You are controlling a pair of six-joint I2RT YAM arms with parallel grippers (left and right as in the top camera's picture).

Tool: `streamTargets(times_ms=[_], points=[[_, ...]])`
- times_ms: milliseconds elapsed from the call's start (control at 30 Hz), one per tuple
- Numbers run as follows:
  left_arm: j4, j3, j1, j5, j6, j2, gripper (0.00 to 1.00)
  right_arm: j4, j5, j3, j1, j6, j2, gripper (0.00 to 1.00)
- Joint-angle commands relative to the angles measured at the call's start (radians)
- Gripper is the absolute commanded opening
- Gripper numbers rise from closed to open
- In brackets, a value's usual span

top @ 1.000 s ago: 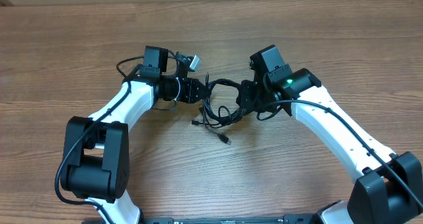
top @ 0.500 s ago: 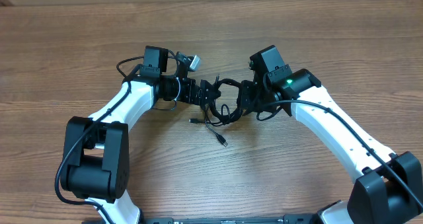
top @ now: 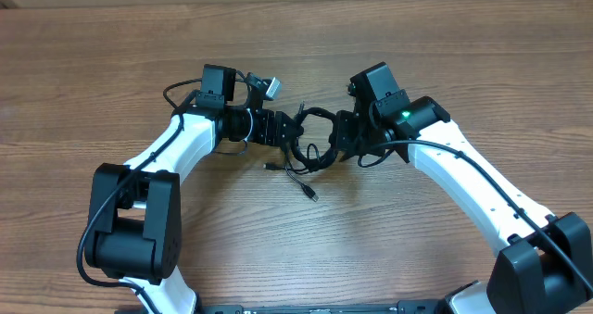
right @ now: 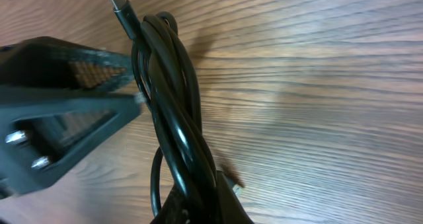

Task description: Untangle cables

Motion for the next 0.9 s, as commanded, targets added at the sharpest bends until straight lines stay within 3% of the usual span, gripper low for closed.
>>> streamTargets(times_ms=[0, 100, 167, 200, 233, 400, 633, 867], points=[[-0.003, 0.01, 0.0, -0.096, -0.043, -0.01, 0.49, 0.016, -0.071, -0.002, 0.005, 0.0, 0.0, 0.04], [-0.007, 0.01, 0.017, -0.151, -0.077, -0.011, 0.43, 0.007, -0.071, -0.002, 0.005, 0.0, 0.0, 0.04], [-0.011, 0.01, 0.039, -0.15, -0.089, -0.011, 0.28, -0.003, -0.071, -0.002, 0.005, 0.0, 0.0, 0.04], [-0.013, 0.01, 0.053, -0.145, -0.104, -0.011, 0.07, -0.006, -0.071, -0.003, 0.005, 0.0, 0.0, 0.04], [-0.014, 0.01, 0.065, -0.137, -0.112, -0.011, 0.04, -0.007, -0.071, -0.003, 0.005, -0.001, 0.0, 0.04], [-0.017, 0.01, 0.13, 0.003, -0.115, -0.011, 0.04, -0.01, -0.071, -0.003, 0.007, -0.013, 0.0, 0.04], [-0.01, 0.01, 0.144, 0.051, -0.096, -0.011, 0.04, -0.032, -0.042, -0.003, 0.058, -0.061, 0.0, 0.04], [-0.01, 0.01, 0.145, 0.044, -0.071, -0.011, 0.17, -0.031, 0.0, -0.003, 0.088, -0.073, 0.0, 0.04]])
